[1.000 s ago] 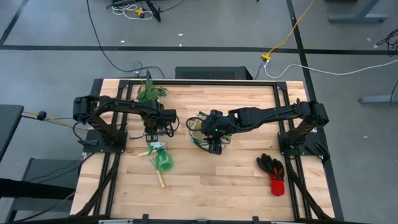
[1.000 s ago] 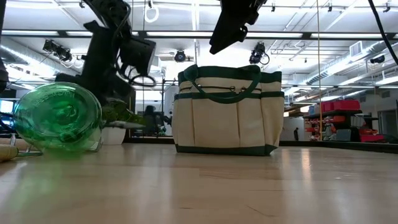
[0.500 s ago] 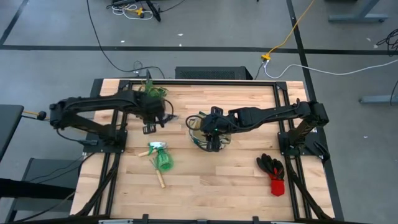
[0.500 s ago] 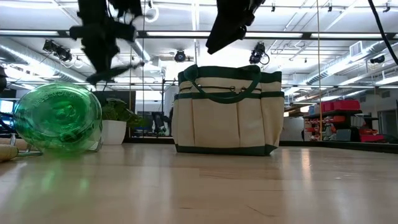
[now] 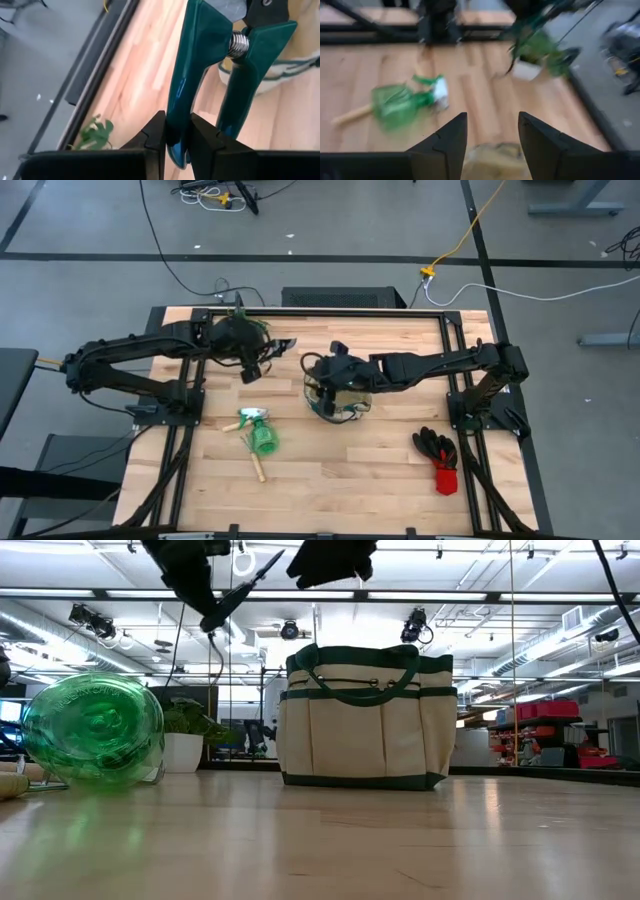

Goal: Pick & Place Garden tools in Gardening bag
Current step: Put the green shear scissors into the white gardening bag

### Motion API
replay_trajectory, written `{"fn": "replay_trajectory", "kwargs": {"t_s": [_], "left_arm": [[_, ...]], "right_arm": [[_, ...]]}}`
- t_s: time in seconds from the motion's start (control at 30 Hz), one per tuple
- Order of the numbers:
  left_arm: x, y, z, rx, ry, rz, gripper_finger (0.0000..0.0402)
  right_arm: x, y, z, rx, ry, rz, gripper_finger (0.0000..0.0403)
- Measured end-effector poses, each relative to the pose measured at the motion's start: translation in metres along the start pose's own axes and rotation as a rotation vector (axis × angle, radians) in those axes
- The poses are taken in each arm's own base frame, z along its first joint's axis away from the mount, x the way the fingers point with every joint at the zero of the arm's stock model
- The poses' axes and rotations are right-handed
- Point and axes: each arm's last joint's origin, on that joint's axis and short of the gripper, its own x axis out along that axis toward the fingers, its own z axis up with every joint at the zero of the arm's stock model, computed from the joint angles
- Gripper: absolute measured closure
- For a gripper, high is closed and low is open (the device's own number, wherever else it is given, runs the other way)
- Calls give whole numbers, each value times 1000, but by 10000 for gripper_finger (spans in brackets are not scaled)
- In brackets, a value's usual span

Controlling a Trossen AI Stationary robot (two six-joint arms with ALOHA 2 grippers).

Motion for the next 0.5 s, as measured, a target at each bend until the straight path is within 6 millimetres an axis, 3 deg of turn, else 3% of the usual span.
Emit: {"fn": "replay_trajectory", "kwargs": {"t_s": [0.5], "left_arm": [[-1, 3, 19, -14, -185, 68, 342]], "right_arm": [[7, -27, 14, 92, -128, -98, 224]]}}
